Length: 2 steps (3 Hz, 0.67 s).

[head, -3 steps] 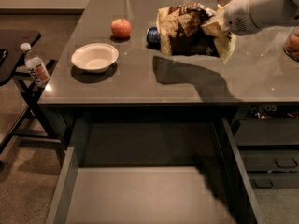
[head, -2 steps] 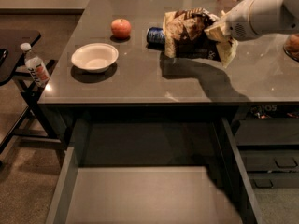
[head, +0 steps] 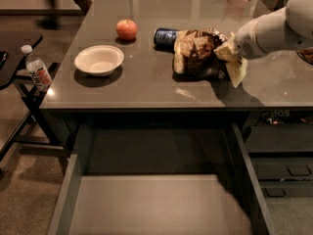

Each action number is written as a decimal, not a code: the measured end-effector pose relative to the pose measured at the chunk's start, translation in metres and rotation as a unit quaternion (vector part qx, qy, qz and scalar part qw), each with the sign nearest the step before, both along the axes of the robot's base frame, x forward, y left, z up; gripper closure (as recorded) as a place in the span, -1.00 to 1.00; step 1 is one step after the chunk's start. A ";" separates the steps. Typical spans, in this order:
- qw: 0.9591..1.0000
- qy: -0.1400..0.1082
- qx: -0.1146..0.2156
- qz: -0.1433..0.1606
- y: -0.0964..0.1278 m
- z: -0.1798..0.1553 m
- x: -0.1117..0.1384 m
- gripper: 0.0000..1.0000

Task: Pick brown chip bag from top drawer and place on counter

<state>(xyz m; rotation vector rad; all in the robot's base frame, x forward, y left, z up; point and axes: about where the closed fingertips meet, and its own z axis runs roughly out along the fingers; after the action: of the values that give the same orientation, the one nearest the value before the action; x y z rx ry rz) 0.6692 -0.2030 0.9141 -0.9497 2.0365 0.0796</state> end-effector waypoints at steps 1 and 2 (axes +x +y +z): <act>1.000 0.010 -0.002 0.000 0.000 -0.007 -0.003 0.73; 1.000 0.010 -0.002 0.000 0.000 -0.007 -0.003 0.27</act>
Offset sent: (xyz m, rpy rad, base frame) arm -0.0028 0.0003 -0.0068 -0.0043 0.0198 0.0009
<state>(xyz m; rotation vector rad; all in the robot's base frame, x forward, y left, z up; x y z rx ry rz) 0.6663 -0.2026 0.9073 -0.9560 2.0552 0.0856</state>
